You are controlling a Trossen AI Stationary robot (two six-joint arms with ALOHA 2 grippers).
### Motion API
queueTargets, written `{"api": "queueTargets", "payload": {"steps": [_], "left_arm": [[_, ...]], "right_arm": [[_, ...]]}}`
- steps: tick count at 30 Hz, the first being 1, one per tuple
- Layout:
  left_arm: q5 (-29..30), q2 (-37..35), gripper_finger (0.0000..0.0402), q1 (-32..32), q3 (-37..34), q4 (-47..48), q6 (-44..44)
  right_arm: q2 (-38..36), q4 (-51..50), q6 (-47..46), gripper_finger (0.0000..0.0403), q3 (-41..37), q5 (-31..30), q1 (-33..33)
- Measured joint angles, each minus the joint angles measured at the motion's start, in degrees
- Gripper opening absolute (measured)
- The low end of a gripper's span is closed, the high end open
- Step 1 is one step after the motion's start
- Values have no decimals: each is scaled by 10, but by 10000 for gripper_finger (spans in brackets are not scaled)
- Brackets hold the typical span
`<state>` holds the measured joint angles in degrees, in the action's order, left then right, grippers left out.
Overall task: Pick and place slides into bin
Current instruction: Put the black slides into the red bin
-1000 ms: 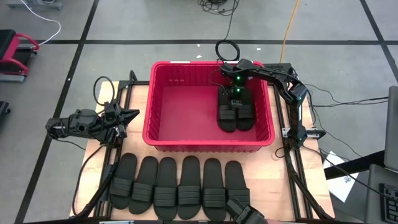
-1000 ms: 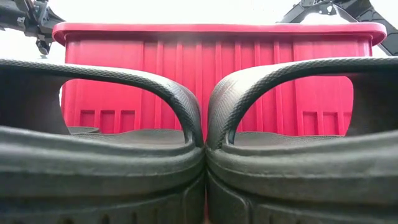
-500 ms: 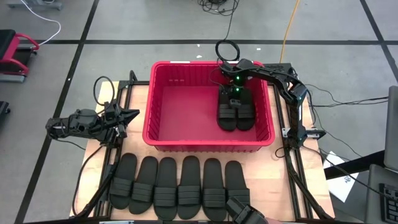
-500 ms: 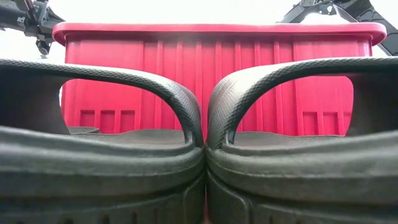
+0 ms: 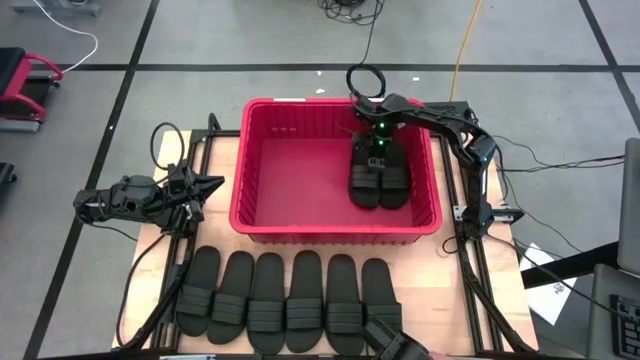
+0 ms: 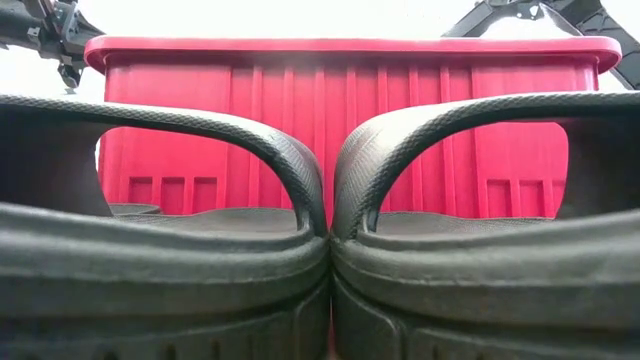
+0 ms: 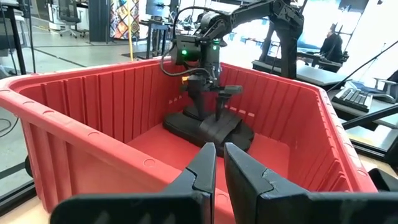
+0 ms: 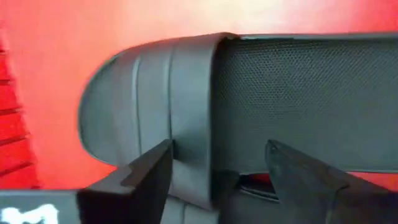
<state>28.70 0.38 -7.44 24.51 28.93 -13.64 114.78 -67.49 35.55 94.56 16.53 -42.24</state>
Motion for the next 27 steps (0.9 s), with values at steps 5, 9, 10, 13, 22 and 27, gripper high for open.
{"api": "queueTargets", "payload": {"steps": [5, 9, 10, 13, 22, 27], "left_arm": [[-1, 0, 31, 0, 0, 0, 0], [-1, 0, 31, 0, 0, 0, 0], [-1, 0, 31, 0, 0, 0, 1], [-2, 0, 31, 0, 0, 0, 4], [-1, 0, 31, 0, 0, 1, 13], [-1, 0, 31, 0, 0, 1, 4]], "right_arm": [[-26, 1, -2, 258, 0, -22, -1], [-49, 3, -5, 257, 0, -19, -1], [-55, 3, -6, 256, 0, -17, 0], [-78, 21, -7, 250, 0, 25, 5], [-80, 134, -20, 189, 0, 75, 83], [-40, 187, -49, 121, 0, 64, 116]]}}
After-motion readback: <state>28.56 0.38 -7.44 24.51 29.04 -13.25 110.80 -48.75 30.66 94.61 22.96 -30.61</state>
